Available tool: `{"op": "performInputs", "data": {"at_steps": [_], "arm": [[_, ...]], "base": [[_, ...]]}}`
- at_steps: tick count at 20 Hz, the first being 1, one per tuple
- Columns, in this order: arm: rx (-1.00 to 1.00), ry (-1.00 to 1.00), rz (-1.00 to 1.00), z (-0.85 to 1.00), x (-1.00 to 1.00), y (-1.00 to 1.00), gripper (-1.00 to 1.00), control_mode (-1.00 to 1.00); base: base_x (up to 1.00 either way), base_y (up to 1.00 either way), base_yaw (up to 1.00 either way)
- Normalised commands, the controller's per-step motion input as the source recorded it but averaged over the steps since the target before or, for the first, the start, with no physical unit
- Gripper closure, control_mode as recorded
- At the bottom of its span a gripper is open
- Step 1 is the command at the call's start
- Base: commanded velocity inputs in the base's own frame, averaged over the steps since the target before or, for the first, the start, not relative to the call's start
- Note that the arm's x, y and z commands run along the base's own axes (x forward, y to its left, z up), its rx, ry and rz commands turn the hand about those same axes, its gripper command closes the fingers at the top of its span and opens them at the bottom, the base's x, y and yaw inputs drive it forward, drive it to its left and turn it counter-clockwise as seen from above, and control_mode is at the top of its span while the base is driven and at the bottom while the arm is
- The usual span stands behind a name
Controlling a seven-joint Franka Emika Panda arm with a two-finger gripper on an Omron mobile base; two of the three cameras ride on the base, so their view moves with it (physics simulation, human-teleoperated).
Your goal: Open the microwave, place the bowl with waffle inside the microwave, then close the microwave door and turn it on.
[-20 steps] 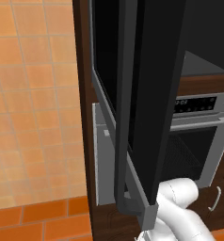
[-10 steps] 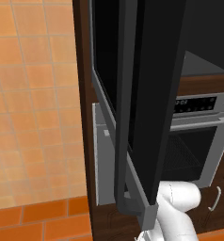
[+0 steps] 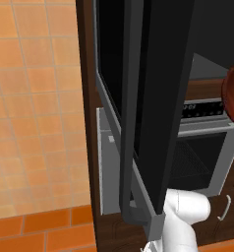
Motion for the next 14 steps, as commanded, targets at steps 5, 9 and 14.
{"op": "performInputs", "data": {"at_steps": [5,9,14], "arm": [[0.00,0.24,0.00,0.69,0.76,0.97,1.00,-1.00],[0.00,0.36,0.01,0.63,0.99,0.49,1.00,-1.00],[0.07,0.20,0.07,0.50,0.98,0.02,1.00,-1.00]], "base": [[0.00,0.00,0.00],[0.00,0.00,0.00],[0.00,0.00,0.00]]}}
